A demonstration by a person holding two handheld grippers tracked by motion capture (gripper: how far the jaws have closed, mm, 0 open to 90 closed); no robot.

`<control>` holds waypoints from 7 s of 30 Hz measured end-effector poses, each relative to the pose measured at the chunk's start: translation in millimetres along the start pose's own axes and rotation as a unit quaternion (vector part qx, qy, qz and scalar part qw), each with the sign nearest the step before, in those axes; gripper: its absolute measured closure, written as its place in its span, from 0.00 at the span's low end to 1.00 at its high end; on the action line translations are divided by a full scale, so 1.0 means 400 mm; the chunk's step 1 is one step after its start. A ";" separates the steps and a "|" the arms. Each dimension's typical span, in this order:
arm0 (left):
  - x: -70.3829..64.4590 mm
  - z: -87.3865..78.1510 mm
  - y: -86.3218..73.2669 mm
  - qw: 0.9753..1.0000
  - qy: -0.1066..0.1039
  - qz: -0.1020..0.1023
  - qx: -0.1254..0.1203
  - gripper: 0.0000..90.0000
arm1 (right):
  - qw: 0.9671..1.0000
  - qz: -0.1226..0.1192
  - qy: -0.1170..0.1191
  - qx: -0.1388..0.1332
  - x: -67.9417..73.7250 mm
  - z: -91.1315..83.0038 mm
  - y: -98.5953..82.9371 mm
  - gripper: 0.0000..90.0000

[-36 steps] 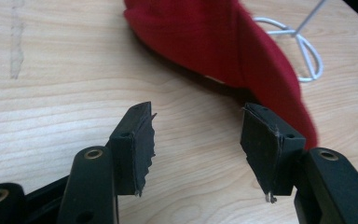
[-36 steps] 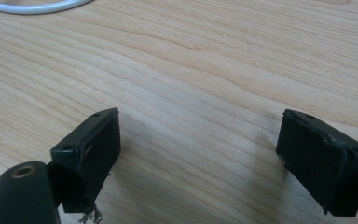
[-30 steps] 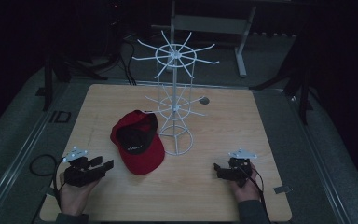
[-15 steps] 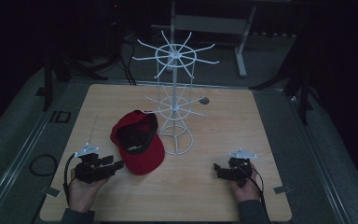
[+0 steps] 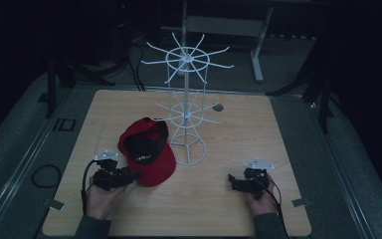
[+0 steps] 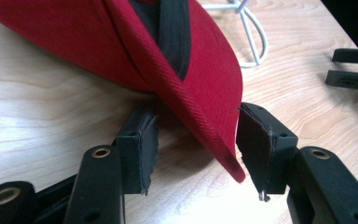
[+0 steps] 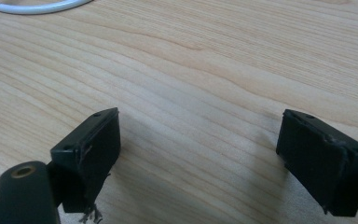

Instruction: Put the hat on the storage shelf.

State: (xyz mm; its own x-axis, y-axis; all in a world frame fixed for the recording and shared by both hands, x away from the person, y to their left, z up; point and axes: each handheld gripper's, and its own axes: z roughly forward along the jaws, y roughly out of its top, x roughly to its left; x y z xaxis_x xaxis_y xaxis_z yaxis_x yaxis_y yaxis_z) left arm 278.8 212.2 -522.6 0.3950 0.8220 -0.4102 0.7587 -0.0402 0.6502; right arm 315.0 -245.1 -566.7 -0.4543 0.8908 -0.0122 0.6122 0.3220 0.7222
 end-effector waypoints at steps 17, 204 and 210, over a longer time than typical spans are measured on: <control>0.003 0.078 0.012 0.999 -0.005 -0.037 0.037 0.69 | 1.000 0.000 0.000 0.000 0.000 0.000 0.000 0.15; 0.012 -0.256 0.254 0.965 0.019 -0.010 -0.261 0.95 | 1.000 0.000 0.000 0.000 0.000 0.000 0.001 0.15; 0.009 -0.262 0.261 0.964 0.019 -0.007 -0.265 0.95 | 1.000 0.000 0.000 0.000 0.000 0.000 0.001 0.15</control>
State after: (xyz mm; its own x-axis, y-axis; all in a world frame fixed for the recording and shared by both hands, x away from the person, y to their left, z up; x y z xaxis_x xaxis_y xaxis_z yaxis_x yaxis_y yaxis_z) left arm 305.3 270.7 -389.1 0.3601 0.8410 -0.4037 0.3876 0.2588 0.8848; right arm 315.2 -245.0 -566.6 -0.4537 0.8911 -0.0115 0.6121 0.3210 0.7227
